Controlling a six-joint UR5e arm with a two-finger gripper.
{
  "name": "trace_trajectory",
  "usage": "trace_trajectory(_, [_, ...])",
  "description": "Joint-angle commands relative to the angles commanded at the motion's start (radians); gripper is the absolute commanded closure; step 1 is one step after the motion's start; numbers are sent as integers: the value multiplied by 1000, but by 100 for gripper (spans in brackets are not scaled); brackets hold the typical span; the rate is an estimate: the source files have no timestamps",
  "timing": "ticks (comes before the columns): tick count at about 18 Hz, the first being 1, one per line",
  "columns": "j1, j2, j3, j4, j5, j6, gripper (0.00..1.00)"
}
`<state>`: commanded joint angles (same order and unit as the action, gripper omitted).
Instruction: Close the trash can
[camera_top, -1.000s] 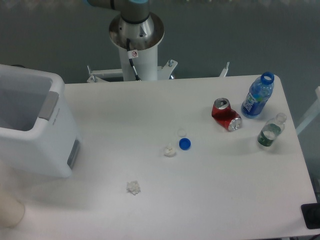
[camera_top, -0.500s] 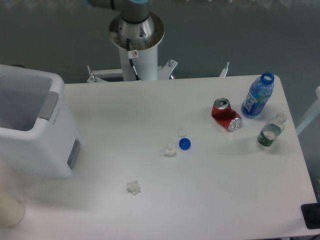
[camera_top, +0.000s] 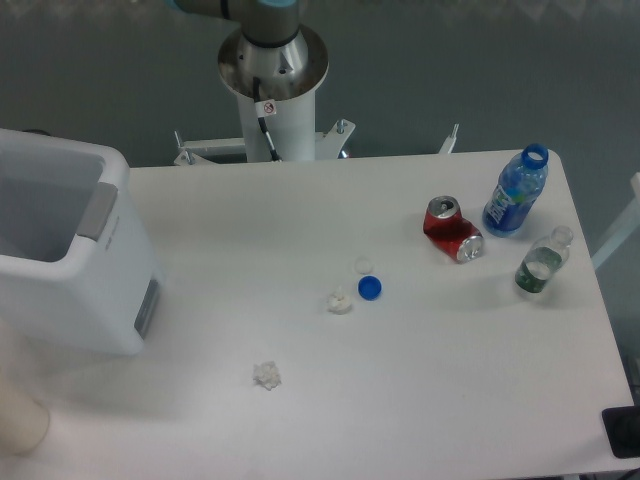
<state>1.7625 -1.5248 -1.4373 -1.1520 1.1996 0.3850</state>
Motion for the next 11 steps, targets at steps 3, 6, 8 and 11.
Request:
trace_trajectory(3, [3,3,0,-6,2,2,100])
trace_trajectory(6, [3,6,-2,-20,20,2,100])
trace_trajectory(8, [6,8,-3,-21,31,0,100])
trace_trajectory(11, [15,8,-3,-23,34,0,100])
